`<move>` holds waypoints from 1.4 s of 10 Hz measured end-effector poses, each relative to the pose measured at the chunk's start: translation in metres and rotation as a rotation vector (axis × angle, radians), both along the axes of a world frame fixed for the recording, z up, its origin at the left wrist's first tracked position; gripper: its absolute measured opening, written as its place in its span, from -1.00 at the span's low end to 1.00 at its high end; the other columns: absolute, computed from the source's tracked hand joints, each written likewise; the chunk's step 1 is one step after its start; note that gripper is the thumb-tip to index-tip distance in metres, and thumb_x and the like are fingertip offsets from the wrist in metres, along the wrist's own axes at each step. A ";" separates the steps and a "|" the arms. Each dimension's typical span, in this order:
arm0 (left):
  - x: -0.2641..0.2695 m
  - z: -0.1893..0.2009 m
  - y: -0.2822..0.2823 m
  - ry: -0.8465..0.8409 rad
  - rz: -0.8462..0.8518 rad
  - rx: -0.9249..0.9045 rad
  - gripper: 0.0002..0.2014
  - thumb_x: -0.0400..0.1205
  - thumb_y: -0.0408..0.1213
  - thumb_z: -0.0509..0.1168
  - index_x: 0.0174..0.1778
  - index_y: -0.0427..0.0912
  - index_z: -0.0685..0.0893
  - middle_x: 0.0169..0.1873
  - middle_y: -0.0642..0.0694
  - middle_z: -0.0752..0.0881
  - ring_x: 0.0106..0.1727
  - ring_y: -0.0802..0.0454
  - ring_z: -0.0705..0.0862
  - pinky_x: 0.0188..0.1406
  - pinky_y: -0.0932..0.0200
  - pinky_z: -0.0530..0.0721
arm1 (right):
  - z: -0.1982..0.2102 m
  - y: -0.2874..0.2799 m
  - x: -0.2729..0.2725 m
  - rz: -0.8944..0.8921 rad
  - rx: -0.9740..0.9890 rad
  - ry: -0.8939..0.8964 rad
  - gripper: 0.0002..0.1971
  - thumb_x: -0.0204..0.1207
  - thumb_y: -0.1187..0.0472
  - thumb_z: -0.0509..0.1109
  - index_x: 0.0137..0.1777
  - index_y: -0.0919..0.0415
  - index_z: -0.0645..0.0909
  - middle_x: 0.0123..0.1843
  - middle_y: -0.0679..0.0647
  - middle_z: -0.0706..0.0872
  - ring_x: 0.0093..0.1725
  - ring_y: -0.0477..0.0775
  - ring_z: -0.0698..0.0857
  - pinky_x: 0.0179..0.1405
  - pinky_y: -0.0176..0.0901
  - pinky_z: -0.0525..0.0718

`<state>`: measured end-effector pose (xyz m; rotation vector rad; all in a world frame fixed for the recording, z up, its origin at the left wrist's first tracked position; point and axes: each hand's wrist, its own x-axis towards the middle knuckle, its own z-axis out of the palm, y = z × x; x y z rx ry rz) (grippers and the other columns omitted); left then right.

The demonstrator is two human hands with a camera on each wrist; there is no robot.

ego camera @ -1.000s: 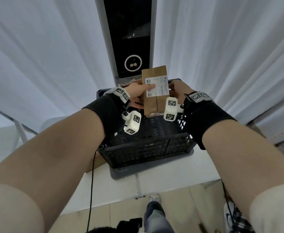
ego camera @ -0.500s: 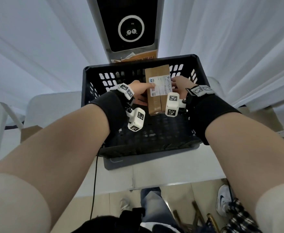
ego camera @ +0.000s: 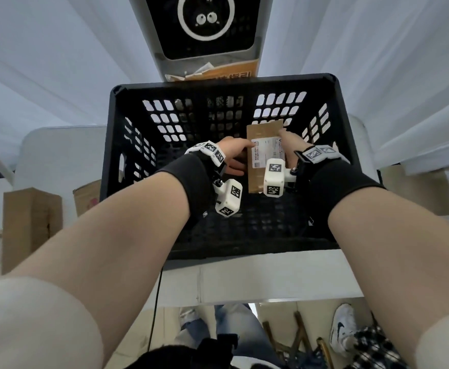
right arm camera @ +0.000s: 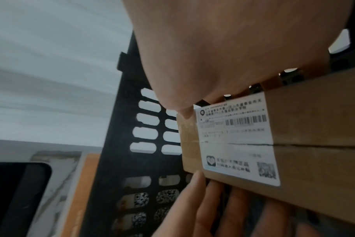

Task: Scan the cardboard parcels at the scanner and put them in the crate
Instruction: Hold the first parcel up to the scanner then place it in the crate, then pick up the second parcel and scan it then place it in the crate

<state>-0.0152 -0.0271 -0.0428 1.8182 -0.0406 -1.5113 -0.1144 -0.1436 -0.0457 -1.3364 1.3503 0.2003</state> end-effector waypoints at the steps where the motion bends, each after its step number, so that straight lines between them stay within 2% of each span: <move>1: -0.003 -0.009 -0.008 0.004 -0.039 0.011 -0.62 0.70 -0.08 0.33 0.38 -0.16 0.56 0.20 -0.07 0.70 0.07 -0.18 0.71 0.28 -0.26 0.70 | 0.004 -0.001 -0.003 0.053 -0.030 0.036 -0.59 0.79 0.11 -0.11 -0.36 -0.04 0.12 -0.30 -0.10 0.24 -0.36 -0.18 0.27 0.08 -0.13 0.40; 2: -0.005 -0.017 -0.012 0.030 -0.041 0.007 -0.60 0.69 -0.09 0.34 0.41 -0.15 0.57 0.29 -0.02 0.66 0.20 -0.16 0.69 0.19 -0.23 0.73 | 0.005 -0.002 -0.002 0.003 -0.021 0.031 -0.59 0.79 0.06 -0.13 -0.36 -0.04 0.12 -0.30 -0.13 0.23 -0.37 -0.18 0.25 -0.29 -0.29 0.36; 3: -0.007 -0.026 -0.014 0.091 -0.018 -0.016 -0.68 0.70 -0.16 0.33 0.37 -0.12 0.62 0.40 -0.04 0.66 0.27 -0.14 0.72 0.18 -0.27 0.73 | 0.007 -0.002 -0.004 0.012 -0.025 0.036 -0.66 0.78 0.07 -0.10 -0.26 -0.06 0.25 -0.29 -0.14 0.24 -0.35 -0.20 0.27 -0.33 -0.35 0.31; 4: -0.010 -0.028 -0.015 0.134 0.013 -0.024 -0.85 0.73 -0.27 0.28 0.19 -0.15 0.63 0.37 -0.10 0.70 0.33 -0.16 0.70 0.33 -0.33 0.65 | 0.005 0.000 -0.006 0.039 0.008 0.036 -0.70 0.79 0.12 -0.07 -0.01 0.01 0.50 -0.28 -0.14 0.24 -0.34 -0.21 0.27 -0.33 -0.32 0.35; 5: -0.008 -0.025 -0.014 0.141 0.001 -0.023 -0.63 0.72 -0.25 0.30 0.46 -0.21 0.56 0.47 -0.11 0.61 0.40 -0.21 0.65 0.36 -0.35 0.62 | 0.017 0.007 -0.009 0.048 0.015 0.041 -0.71 0.79 0.14 -0.04 0.11 0.04 0.54 -0.27 -0.14 0.28 -0.26 -0.09 0.40 -0.34 -0.33 0.43; 6: -0.004 -0.018 -0.005 0.127 0.034 -0.015 -0.51 0.72 -0.22 0.31 0.58 -0.20 0.46 0.52 -0.13 0.55 0.41 -0.25 0.63 0.31 -0.34 0.65 | 0.002 -0.001 0.002 0.343 -0.225 0.165 -0.66 0.77 0.29 0.01 0.38 0.35 0.53 0.16 0.12 0.67 0.17 0.16 0.65 0.05 -0.32 0.62; 7: 0.001 -0.009 0.005 0.104 0.067 -0.020 -0.54 0.75 -0.21 0.27 0.58 -0.20 0.47 0.51 -0.13 0.57 0.43 -0.28 0.61 0.34 -0.33 0.63 | 0.008 0.007 0.012 0.414 -0.318 0.212 -0.65 0.74 0.38 0.03 0.40 0.49 0.49 0.41 0.39 0.60 0.39 0.36 0.60 0.33 0.07 0.54; 8: 0.009 0.003 0.020 0.079 0.115 -0.046 -0.59 0.75 -0.23 0.26 0.53 -0.21 0.52 0.46 -0.14 0.63 0.40 -0.29 0.64 0.34 -0.35 0.64 | 0.021 0.025 0.025 0.428 -0.344 0.212 -0.62 0.72 0.38 0.04 0.47 0.45 0.45 0.47 0.37 0.55 0.45 0.38 0.54 0.44 0.14 0.50; 9: 0.018 0.018 0.038 0.051 0.130 -0.074 -0.61 0.76 -0.21 0.26 0.51 -0.20 0.55 0.40 -0.13 0.68 0.35 -0.27 0.67 0.30 -0.30 0.67 | 0.028 0.041 0.039 0.301 -0.328 0.091 -0.60 0.70 0.46 0.02 0.49 0.47 0.44 0.46 0.40 0.56 0.45 0.40 0.55 0.42 0.14 0.48; 10: 0.032 0.032 0.062 0.040 0.131 -0.111 -0.63 0.74 -0.18 0.28 0.46 -0.18 0.60 0.30 -0.08 0.75 0.27 -0.21 0.72 0.16 -0.22 0.75 | 0.042 0.072 0.058 0.092 -0.173 -0.046 -0.61 0.67 0.28 0.14 0.42 0.38 0.56 0.25 0.29 0.73 0.28 0.25 0.69 0.24 0.00 0.60; 11: 0.047 0.044 0.088 0.036 0.110 -0.127 -0.63 0.72 -0.13 0.29 0.42 -0.15 0.67 0.24 -0.03 0.80 0.23 -0.14 0.76 0.07 -0.11 0.78 | 0.057 0.103 0.072 -0.051 -0.060 -0.141 -0.78 0.53 0.20 0.28 0.03 0.20 0.73 -0.01 0.19 0.85 -0.18 0.18 0.74 0.02 0.01 0.76; 12: 0.059 0.058 0.117 0.003 0.140 -0.137 -0.66 0.71 -0.12 0.28 0.37 -0.12 0.72 0.19 -0.02 0.82 0.18 -0.08 0.78 -0.11 0.02 0.77 | 0.072 0.135 0.083 -0.027 -0.041 -0.193 -0.77 0.49 0.16 0.32 0.04 0.13 0.76 0.06 0.15 0.86 -0.20 0.19 0.74 0.08 0.23 0.78; 13: 0.072 0.072 0.143 -0.004 0.201 -0.150 -0.68 0.70 -0.12 0.31 0.33 -0.11 0.74 0.16 -0.01 0.84 0.13 -0.07 0.81 -0.17 0.04 0.78 | 0.086 0.160 0.095 -0.018 -0.020 -0.238 -0.80 0.52 0.18 0.27 -0.02 0.07 0.74 0.07 0.12 0.86 -0.22 0.15 0.71 0.05 0.12 0.77; 14: 0.083 0.088 0.168 -0.021 0.241 -0.184 -0.69 0.69 -0.15 0.32 0.32 -0.13 0.73 0.17 -0.03 0.83 0.12 -0.06 0.82 -0.14 0.01 0.79 | 0.099 0.182 0.107 -0.020 -0.009 -0.290 -0.78 0.52 0.23 0.25 0.00 0.14 0.73 -0.03 0.11 0.82 -0.26 0.12 0.68 -0.16 -0.08 0.71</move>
